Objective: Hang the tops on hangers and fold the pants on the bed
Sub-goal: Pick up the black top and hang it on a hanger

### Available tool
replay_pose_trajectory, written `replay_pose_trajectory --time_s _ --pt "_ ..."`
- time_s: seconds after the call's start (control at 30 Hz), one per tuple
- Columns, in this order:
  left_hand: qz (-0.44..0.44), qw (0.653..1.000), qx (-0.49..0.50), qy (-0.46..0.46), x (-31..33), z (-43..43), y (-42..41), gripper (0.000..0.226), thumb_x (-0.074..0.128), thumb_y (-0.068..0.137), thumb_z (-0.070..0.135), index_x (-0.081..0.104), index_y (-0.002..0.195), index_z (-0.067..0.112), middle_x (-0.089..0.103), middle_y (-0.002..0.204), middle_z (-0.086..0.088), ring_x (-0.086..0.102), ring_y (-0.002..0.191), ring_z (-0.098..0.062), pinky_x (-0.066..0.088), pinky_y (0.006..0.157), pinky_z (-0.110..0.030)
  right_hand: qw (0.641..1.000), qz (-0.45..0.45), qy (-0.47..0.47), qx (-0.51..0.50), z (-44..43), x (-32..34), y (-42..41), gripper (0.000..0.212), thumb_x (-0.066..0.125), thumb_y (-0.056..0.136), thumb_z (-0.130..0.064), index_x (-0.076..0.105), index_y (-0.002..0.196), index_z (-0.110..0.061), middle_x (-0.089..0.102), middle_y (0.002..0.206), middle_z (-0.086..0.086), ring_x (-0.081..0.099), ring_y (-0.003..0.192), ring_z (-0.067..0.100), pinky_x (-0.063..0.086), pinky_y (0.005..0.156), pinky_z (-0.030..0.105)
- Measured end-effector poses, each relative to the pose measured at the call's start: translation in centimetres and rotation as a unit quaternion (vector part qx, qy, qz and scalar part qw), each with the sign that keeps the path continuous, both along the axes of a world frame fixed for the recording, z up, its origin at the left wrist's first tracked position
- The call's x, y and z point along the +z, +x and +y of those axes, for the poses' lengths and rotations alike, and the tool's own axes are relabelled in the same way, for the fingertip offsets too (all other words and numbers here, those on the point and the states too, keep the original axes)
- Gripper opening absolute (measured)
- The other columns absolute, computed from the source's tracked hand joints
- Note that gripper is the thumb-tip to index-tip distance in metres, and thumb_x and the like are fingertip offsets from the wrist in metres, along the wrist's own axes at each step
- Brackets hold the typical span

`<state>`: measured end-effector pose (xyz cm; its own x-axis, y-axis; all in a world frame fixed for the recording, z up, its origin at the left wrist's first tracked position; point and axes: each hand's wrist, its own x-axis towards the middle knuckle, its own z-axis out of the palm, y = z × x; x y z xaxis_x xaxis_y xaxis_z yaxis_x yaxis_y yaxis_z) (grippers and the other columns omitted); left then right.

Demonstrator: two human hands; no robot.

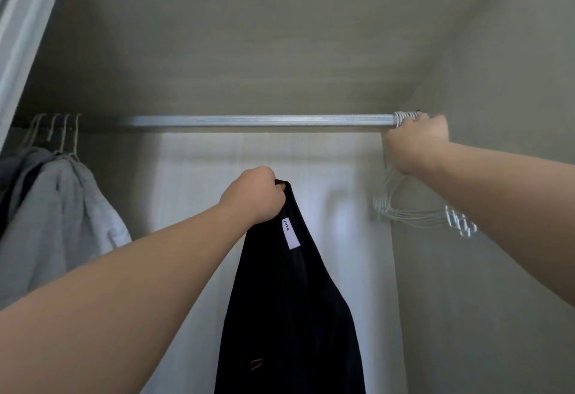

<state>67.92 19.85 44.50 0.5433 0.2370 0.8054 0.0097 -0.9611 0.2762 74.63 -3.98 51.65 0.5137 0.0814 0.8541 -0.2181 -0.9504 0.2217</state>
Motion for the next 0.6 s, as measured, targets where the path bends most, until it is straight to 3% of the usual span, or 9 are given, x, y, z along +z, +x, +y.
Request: replay_pose_trajectory --time_s 0.2,0.33,0.6 --pt "-0.01 0.999 0.018 0.028 -0.6 0.0 -0.8 0.033 0.048 0.102 0.031 0.047 0.076 0.012 0.055 0.076 -0.004 0.054 0.067 -0.023 0.037 0.057 -0.03 1.0 0.016 0.025 0.01 -3.1 -0.8 1.2 0.033 0.055 0.093 -0.012 0.063 0.124 -0.02 0.065 0.124 0.002 0.063 0.116 0.025 0.038 0.077 0.03" --pt "-0.007 0.999 0.031 0.034 -1.0 0.3 -1.2 0.03 0.047 0.102 0.033 0.051 0.08 0.013 0.056 0.079 -0.002 0.058 0.077 -0.028 0.042 0.063 -0.032 0.997 0.004 0.058 0.059 -4.1 -0.6 1.9 0.033 0.053 0.093 -0.006 0.063 0.123 -0.014 0.064 0.126 0.007 0.063 0.115 0.031 0.039 0.076 0.032" --pt "0.007 0.998 0.049 0.028 -1.5 1.0 -2.0 0.033 0.047 0.103 0.032 0.046 0.075 0.013 0.054 0.078 -0.003 0.056 0.077 -0.031 0.039 0.062 -0.032 0.968 -0.019 0.167 0.185 -4.4 -0.3 2.6 0.028 0.061 0.086 -0.002 0.064 0.114 -0.001 0.064 0.116 0.02 0.065 0.105 0.04 0.043 0.071 0.036"
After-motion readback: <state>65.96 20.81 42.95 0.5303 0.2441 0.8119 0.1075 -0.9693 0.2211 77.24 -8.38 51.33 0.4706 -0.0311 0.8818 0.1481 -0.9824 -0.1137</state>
